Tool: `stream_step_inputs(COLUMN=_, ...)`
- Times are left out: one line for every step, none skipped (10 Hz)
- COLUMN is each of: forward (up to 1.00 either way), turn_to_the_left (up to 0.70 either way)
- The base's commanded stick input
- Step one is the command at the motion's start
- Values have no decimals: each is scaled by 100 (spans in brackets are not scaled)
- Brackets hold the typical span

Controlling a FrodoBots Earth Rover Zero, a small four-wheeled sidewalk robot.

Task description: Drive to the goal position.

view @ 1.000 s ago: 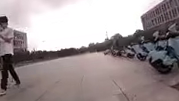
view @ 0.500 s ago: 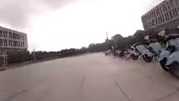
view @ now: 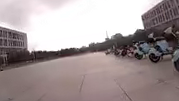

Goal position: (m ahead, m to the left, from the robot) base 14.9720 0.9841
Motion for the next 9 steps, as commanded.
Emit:
stream_step_inputs(forward=85, turn_to_the_left=0)
stream_step_inputs(forward=85, turn_to_the_left=0)
stream_step_inputs(forward=85, turn_to_the_left=0)
stream_step_inputs(forward=85, turn_to_the_left=0)
stream_step_inputs(forward=85, turn_to_the_left=0)
stream_step_inputs(forward=85, turn_to_the_left=0)
stream_step_inputs(forward=85, turn_to_the_left=0)
stream_step_inputs(forward=85, turn_to_the_left=0)
stream_step_inputs(forward=85, turn_to_the_left=0)
